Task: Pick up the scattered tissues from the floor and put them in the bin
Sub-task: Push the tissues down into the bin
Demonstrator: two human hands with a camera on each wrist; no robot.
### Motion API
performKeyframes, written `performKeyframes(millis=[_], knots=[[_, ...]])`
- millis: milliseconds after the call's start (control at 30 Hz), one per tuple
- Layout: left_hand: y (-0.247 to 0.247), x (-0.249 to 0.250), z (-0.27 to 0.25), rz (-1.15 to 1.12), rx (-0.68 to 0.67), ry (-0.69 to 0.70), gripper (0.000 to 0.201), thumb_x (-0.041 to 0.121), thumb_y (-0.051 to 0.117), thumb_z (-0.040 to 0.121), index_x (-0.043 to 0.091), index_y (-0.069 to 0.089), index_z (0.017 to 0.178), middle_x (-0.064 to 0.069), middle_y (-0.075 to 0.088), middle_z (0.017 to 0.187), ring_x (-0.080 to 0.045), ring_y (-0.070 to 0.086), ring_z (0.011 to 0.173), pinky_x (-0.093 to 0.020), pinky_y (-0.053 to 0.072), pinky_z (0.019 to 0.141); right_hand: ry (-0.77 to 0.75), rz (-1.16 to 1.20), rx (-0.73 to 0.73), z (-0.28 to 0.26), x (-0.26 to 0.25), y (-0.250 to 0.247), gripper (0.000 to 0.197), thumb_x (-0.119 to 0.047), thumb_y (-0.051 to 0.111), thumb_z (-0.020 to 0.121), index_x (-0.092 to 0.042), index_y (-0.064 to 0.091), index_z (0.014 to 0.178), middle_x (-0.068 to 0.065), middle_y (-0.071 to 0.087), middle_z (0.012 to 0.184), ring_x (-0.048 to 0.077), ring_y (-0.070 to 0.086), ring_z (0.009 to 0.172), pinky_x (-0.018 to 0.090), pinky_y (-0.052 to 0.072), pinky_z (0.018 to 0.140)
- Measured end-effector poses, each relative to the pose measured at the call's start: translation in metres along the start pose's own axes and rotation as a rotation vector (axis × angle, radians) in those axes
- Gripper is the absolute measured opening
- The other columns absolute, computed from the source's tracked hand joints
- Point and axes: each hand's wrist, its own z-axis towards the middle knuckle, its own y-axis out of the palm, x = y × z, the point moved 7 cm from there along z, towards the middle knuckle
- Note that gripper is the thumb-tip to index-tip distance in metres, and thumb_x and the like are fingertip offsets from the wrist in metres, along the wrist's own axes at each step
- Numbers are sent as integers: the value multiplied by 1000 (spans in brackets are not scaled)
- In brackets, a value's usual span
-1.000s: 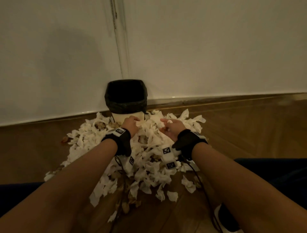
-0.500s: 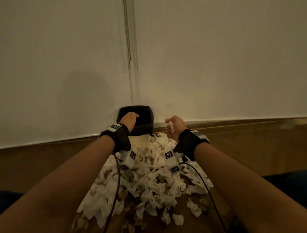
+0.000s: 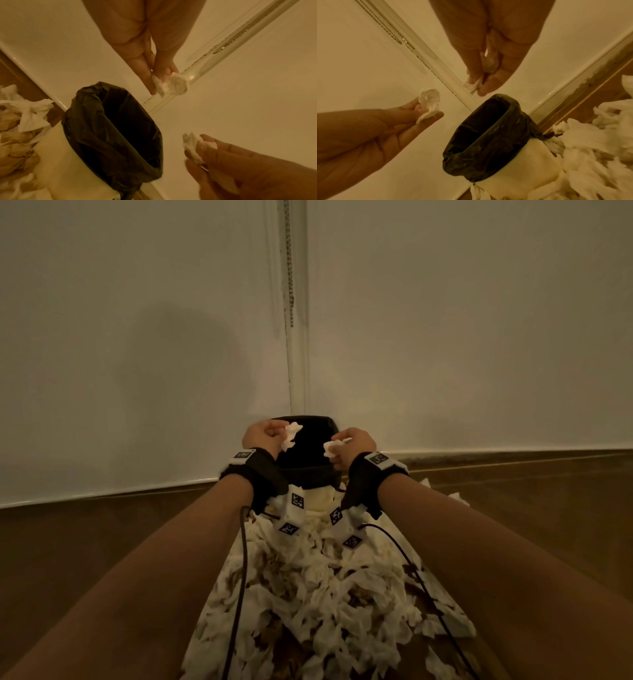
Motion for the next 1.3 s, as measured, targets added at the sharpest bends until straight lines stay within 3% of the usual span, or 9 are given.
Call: performKeyframes(millis=[100, 233, 367, 433, 600, 767, 867, 1067, 1300], knots=[[1, -22, 21, -49, 9, -43, 14, 3, 61, 85, 16, 68, 86, -13, 69, 97, -25, 64, 93, -36, 52, 89, 3, -81, -3, 28, 5, 17, 12, -12, 64, 87, -14, 64, 99, 13, 64, 111, 28, 63, 98, 33, 56, 75], [11, -36, 37, -43, -14, -20, 22, 6, 53, 91, 9, 67, 108, -15, 66, 111, -24, 61, 101, -28, 47, 91, -33, -73, -56, 50, 10, 38, 42, -23, 64, 86, -12, 57, 126, 11, 61, 121, 28, 60, 108, 38, 49, 97], [22, -51, 39, -95, -58, -88, 31, 10, 40, 97, 12, 60, 119, -22, 58, 123, -35, 58, 103, -40, 47, 96, -7, 58, -77, 56, 25, 45, 41, -23, 57, 92, -7, 53, 130, 15, 65, 110, 29, 63, 102, 42, 51, 94], [25, -54, 36, -53, -65, -72, 32, 14, 41, 96, 14, 58, 124, -13, 58, 126, -28, 56, 109, -32, 46, 96, -15, 64, -50, 53, 30, 38, 34, -21, 53, 94, -6, 57, 124, 10, 66, 98, 26, 64, 96, 41, 53, 91], [35, -49, 21, -176, -81, -58, 28, 12, 39, 98, 11, 60, 117, -5, 64, 101, -14, 58, 84, -31, 52, 72, 12, 134, -5, 36, 54, 14, 20, -15, 47, 97, -3, 61, 103, 3, 57, 69, 16, 56, 62, 24, 53, 62], [55, -50, -10, -78, -159, -35, 36, 2, 32, 94, 14, 65, 101, 5, 63, 76, -6, 54, 61, -15, 40, 46, 72, 34, 69, 19, 96, -20, 28, -13, 40, 97, 1, 65, 102, 5, 61, 72, 19, 59, 66, 38, 55, 80], [76, -58, -39, 2, -255, -16, 33, 2, 33, 96, 10, 66, 98, 4, 61, 75, -7, 53, 60, -8, 39, 43, 136, -20, 63, 12, 128, -39, 23, -11, 43, 96, -4, 65, 99, 9, 67, 102, 21, 66, 85, 37, 54, 87], [120, -94, -93, 325, -460, 25, 31, -2, 41, 90, 15, 66, 95, -1, 60, 97, -16, 60, 81, -24, 48, 73, 163, -406, 18, -6, 179, -73, 38, -24, 47, 92, -16, 57, 129, 8, 53, 136, 29, 49, 123, 33, 39, 101], [171, -132, -120, 816, -653, 174, 30, 23, 57, 89, 25, 56, 118, -6, 45, 124, -25, 48, 113, -33, 43, 92, 247, -399, -103, -19, 228, -71, 47, -32, 50, 91, -20, 47, 137, 12, 47, 139, 33, 50, 121, 42, 45, 100]])
